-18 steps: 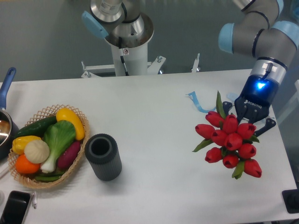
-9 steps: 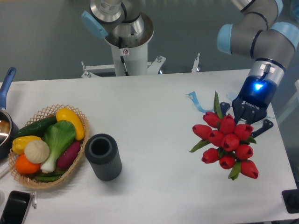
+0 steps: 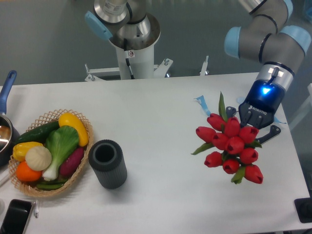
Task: Insert the flowers into the vase
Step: 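Lift the tulip bunch and carry it toward the black vase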
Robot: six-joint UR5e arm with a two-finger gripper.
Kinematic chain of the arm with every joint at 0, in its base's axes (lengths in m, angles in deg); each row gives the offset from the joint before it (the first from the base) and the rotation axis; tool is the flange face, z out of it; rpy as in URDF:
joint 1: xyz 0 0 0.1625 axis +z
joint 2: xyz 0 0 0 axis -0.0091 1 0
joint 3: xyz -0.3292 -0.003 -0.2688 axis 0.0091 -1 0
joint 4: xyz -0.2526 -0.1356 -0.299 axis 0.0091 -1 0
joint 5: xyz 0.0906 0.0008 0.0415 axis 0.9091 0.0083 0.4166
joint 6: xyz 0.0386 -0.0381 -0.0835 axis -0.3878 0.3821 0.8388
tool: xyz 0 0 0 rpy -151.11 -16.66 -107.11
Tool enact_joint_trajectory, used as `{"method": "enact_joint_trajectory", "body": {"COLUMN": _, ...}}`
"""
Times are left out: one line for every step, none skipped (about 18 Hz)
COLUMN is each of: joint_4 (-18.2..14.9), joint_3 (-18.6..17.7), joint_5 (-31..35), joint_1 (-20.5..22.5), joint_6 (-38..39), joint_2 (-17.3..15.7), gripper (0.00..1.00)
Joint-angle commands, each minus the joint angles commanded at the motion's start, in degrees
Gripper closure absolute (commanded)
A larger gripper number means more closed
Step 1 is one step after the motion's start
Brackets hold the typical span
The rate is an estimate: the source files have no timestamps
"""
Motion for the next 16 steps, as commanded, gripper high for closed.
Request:
{"method": "enact_joint_trajectory", "body": {"joint_4": 0.00, "joint_3": -0.53, "joint_5": -2.11, "joint_1": -0.35, "joint_6": -0.70, "joint_2": 0.00, "gripper": 0.73}}
{"method": "enact_joint_trajectory", "body": {"joint_4": 0.00, "joint_3": -0.97, "joint_5": -3.87, "joint_1": -0.53, "joint_6": -1.50, "joint_2": 0.00, "gripper": 0.73}}
{"method": "enact_joint_trajectory", "body": {"joint_4": 0.00, "joint_3": -1.32, "joint_5": -5.72, "joint_1": -1.23, "joint_6": -2.20, "joint_2": 0.00, "gripper": 0.73}}
{"method": "enact_joint_trajectory", "body": {"joint_4": 0.00, "joint_3": -1.50, "joint_5": -7.39, "joint_1": -1.67, "joint_6": -3.08, "joint_2": 0.00, "gripper": 0.73}}
{"method": "enact_joint_trajectory", "body": {"joint_4": 0.00, "joint_3": -1.76, "joint_5": -9.06, "joint_1": -1.94, "joint_6": -4.13, "joint_2": 0.00, "gripper": 0.73}}
{"method": "enact_joint_trajectory", "body": {"joint_4": 0.00, "joint_3": -2.46, "joint_5": -10.73, "joint_1": -2.37, "joint_6": -5.10, "joint_2": 0.00, "gripper": 0.73}}
{"method": "enact_joint_trajectory", "body": {"joint_4": 0.00, "joint_3": -3.42, "joint_5": -12.23, "joint_1": -3.16, "joint_6": -5.80, "joint_2": 0.00, "gripper": 0.73}}
{"method": "enact_joint_trajectory", "body": {"joint_4": 0.00, "joint_3": -4.39, "joint_5": -13.55, "joint_1": -3.52, "joint_6": -6.33, "joint_2": -0.26, "gripper": 0.73}}
{"method": "enact_joint_trajectory", "body": {"joint_4": 0.00, "joint_3": -5.09, "joint_5": -14.34, "joint_1": -3.87, "joint_6": -6.77, "joint_2": -0.78, "gripper": 0.73}}
{"method": "enact_joint_trajectory", "body": {"joint_4": 0.00, "joint_3": -5.71, "joint_5": -14.61, "joint_1": -4.83, "joint_6": -6.78, "joint_2": -1.31, "gripper": 0.73}}
{"method": "enact_joint_trajectory", "body": {"joint_4": 0.00, "joint_3": -6.15, "joint_5": -14.79, "joint_1": -5.71, "joint_6": -6.78, "joint_2": -1.75, "gripper": 0.73}}
{"method": "enact_joint_trajectory", "body": {"joint_4": 0.00, "joint_3": -6.33, "joint_5": -14.88, "joint_1": -6.42, "joint_6": -6.78, "joint_2": -2.54, "gripper": 0.73}}
{"method": "enact_joint_trajectory", "body": {"joint_4": -0.09, "joint_3": -6.51, "joint_5": -15.05, "joint_1": -7.21, "joint_6": -6.52, "joint_2": -3.16, "gripper": 0.73}}
{"method": "enact_joint_trajectory", "body": {"joint_4": -0.09, "joint_3": -6.51, "joint_5": -15.14, "joint_1": -8.00, "joint_6": -6.25, "joint_2": -3.77, "gripper": 0.73}}
{"method": "enact_joint_trajectory", "body": {"joint_4": -0.17, "joint_3": -6.60, "joint_5": -15.14, "joint_1": -8.61, "joint_6": -6.16, "joint_2": -4.47, "gripper": 0.73}}
{"method": "enact_joint_trajectory", "body": {"joint_4": -0.26, "joint_3": -6.60, "joint_5": -15.23, "joint_1": -9.23, "joint_6": -6.07, "joint_2": -5.09, "gripper": 0.73}}
